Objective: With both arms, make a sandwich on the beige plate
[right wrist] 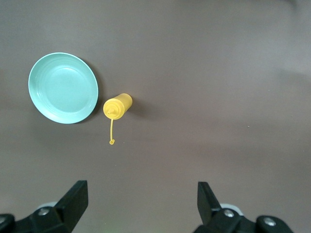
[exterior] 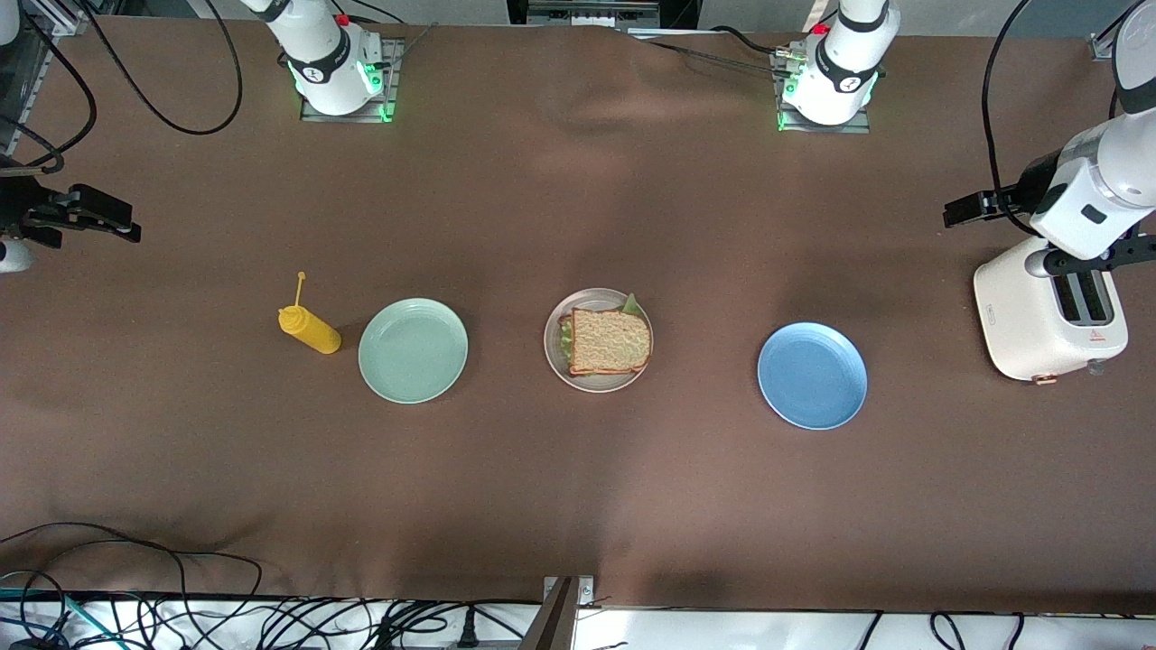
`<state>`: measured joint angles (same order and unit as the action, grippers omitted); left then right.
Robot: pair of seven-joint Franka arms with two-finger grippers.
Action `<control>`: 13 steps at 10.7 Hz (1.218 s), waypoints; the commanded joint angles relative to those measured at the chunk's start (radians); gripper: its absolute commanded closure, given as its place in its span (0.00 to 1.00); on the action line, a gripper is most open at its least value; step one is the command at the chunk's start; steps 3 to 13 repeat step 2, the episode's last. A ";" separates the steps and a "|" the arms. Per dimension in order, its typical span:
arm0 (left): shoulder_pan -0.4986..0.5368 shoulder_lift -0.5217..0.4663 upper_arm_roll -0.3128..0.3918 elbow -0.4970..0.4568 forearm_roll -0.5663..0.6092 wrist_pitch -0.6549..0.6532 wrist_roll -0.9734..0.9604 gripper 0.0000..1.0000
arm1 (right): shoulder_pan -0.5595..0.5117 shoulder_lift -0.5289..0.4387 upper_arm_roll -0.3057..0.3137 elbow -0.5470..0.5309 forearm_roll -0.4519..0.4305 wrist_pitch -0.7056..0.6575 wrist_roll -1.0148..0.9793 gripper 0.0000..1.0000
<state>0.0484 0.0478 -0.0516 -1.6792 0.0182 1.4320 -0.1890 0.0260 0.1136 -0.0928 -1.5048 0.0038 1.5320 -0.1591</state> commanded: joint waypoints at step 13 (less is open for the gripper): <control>0.001 -0.002 0.001 0.003 0.035 -0.013 0.026 0.00 | -0.006 -0.003 -0.001 0.015 0.007 -0.016 0.006 0.00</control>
